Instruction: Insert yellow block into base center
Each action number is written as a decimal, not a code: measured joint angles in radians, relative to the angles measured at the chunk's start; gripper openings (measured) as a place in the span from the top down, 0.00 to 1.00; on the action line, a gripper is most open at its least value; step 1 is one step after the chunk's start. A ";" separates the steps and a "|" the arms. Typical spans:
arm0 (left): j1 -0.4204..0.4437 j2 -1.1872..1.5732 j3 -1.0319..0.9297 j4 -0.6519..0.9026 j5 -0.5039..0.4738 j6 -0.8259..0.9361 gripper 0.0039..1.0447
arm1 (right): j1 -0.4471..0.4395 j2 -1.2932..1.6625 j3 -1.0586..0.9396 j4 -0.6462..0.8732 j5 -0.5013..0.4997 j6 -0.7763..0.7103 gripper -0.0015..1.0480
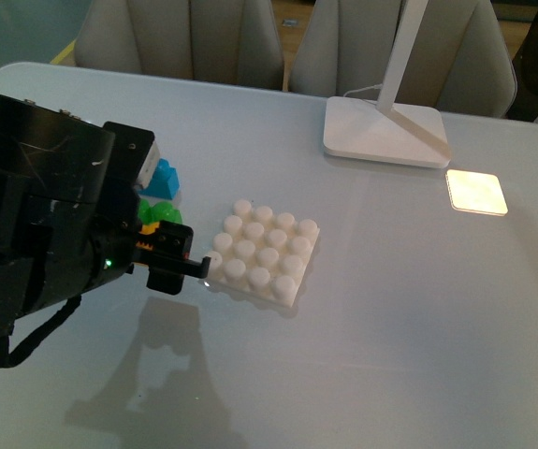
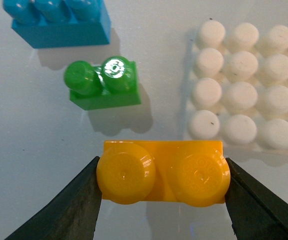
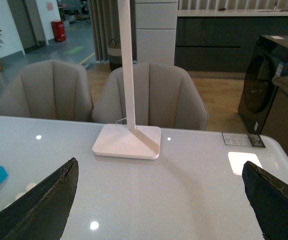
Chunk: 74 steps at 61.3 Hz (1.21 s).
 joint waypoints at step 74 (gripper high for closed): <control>-0.168 0.161 0.311 -0.149 -0.045 -0.104 0.41 | 0.000 0.000 0.000 0.000 0.000 0.000 0.09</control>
